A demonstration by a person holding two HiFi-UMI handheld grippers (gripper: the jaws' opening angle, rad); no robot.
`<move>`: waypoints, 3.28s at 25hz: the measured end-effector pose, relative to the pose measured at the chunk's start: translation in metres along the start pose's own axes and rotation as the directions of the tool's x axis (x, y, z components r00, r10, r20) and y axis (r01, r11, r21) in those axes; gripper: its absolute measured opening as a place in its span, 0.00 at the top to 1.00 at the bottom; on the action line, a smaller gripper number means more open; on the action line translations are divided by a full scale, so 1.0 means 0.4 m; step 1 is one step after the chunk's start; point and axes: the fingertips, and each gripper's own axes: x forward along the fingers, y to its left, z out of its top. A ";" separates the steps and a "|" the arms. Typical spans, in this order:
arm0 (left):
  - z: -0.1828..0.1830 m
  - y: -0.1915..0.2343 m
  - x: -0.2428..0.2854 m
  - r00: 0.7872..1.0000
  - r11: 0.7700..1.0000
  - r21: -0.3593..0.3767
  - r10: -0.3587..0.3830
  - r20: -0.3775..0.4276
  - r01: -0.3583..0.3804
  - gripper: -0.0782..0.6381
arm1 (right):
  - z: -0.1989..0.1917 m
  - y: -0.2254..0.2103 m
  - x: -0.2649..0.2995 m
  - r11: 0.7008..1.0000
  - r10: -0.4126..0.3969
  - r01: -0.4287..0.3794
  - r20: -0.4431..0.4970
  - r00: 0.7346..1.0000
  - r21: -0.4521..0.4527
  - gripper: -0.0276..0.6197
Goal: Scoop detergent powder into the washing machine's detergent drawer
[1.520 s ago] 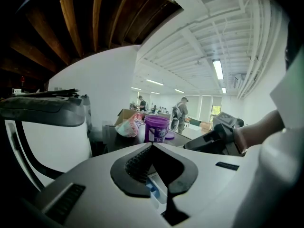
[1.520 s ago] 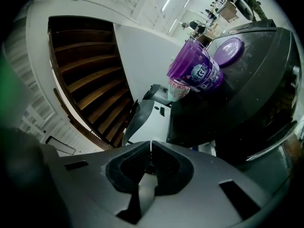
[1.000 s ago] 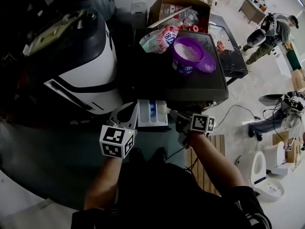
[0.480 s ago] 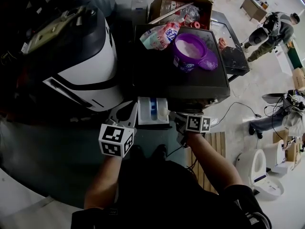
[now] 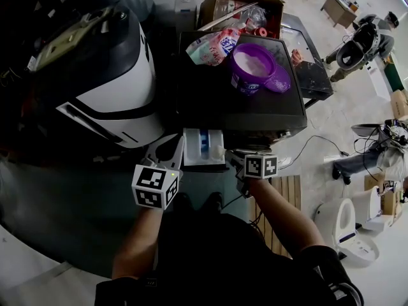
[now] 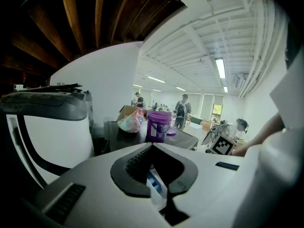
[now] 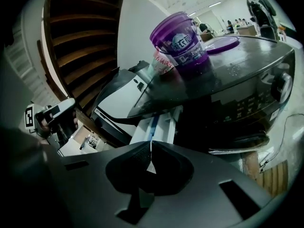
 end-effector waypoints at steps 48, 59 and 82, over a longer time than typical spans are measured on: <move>0.006 0.026 -0.030 1.000 1.000 -0.012 0.003 0.027 -0.002 0.89 | -0.023 0.095 0.029 0.612 -0.269 0.110 -0.076 0.960 -0.783 0.93; 0.004 0.037 -0.030 0.999 1.000 -0.023 -0.006 0.041 0.007 0.89 | -0.045 0.115 0.037 0.444 -0.332 0.080 -0.081 0.940 -0.892 0.93; 0.008 0.039 -0.023 0.999 1.000 -0.022 -0.015 0.044 0.016 0.89 | -0.053 0.119 0.036 0.275 -0.391 0.054 -0.061 0.918 -0.960 0.93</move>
